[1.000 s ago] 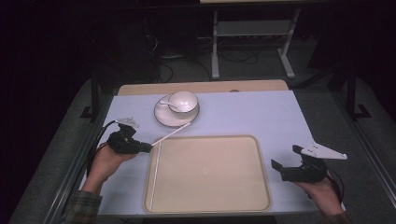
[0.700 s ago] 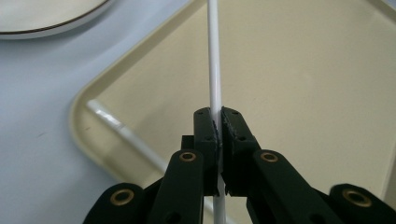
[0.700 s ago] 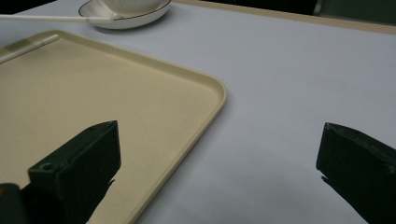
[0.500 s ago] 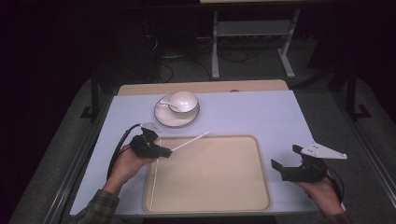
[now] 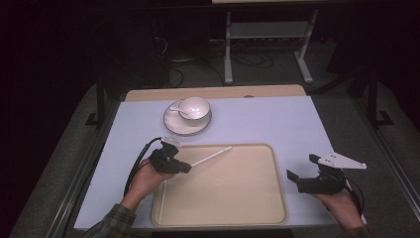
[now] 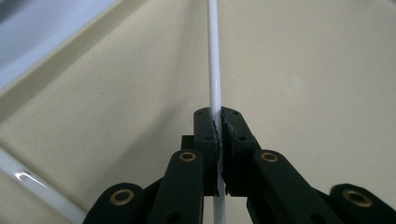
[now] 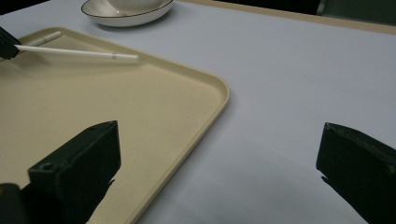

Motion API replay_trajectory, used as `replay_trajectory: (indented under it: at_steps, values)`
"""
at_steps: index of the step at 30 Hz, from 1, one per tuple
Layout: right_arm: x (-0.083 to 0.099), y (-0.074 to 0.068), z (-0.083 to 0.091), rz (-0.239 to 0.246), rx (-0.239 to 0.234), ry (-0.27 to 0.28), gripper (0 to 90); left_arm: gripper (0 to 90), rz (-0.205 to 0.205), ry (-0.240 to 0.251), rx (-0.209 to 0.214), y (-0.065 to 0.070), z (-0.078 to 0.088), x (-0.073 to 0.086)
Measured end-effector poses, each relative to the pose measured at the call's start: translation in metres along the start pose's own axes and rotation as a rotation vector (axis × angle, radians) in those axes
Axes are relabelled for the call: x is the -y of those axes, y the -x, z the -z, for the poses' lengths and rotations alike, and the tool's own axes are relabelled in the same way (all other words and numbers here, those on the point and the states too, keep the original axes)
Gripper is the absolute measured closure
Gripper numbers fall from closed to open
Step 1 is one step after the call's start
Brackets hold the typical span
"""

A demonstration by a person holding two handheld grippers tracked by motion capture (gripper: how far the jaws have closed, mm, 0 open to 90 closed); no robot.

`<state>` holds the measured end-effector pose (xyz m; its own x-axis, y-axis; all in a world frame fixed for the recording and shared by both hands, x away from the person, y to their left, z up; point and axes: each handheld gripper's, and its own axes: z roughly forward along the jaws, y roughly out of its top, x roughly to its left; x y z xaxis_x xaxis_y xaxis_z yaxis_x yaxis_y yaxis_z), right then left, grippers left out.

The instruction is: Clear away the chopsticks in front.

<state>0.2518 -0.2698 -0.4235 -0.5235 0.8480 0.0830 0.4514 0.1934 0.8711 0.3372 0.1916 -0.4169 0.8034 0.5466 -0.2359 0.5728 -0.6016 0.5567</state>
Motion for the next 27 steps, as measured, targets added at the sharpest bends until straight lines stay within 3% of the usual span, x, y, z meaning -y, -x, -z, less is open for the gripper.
replay_trajectory:
  at_steps: [15,27]
  values:
    - [0.000,0.000,0.001,0.001,-0.002,0.001,0.0,84.9,0.000,-0.052,-0.012,0.002,-0.014,0.008]
    - [0.000,0.000,0.000,0.001,-0.003,0.001,0.0,82.2,0.000,-0.044,-0.007,0.002,-0.014,0.010]
